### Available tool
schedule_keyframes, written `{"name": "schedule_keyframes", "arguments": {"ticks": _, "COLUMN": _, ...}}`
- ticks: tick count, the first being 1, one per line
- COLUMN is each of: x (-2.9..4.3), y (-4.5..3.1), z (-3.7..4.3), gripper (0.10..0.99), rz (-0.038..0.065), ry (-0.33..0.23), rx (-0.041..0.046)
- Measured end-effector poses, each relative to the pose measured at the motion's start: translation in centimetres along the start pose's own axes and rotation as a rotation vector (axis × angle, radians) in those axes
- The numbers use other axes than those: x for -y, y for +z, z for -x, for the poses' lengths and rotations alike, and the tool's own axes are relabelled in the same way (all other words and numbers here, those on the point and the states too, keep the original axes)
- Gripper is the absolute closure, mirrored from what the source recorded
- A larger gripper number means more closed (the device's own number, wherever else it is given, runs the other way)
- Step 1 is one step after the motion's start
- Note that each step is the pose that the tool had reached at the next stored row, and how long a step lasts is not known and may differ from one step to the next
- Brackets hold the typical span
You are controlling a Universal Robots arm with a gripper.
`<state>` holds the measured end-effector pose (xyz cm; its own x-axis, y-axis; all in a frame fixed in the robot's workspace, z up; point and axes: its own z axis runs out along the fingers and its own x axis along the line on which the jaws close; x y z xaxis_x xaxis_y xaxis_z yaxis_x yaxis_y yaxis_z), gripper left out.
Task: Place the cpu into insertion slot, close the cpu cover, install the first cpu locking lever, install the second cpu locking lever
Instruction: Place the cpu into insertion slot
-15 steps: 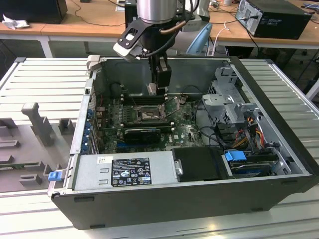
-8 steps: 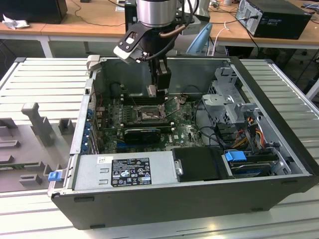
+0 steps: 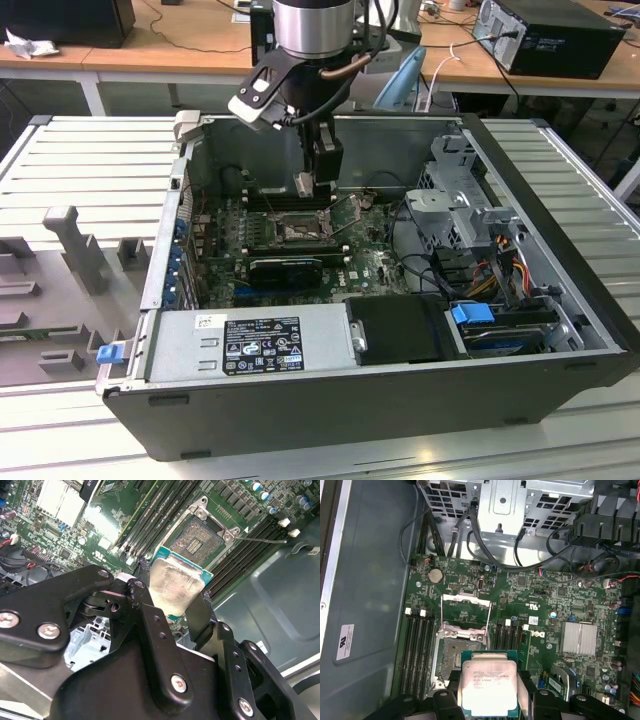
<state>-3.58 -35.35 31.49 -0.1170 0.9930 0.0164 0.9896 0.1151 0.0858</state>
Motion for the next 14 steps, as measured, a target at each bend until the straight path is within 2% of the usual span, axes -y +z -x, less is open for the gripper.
{"name": "schedule_keyframes", "arguments": {"ticks": 14, "x": 0.06, "y": 0.66, "z": 0.01, "gripper": 0.557, "rz": 0.000, "ry": 0.000, "rx": 0.0000}}
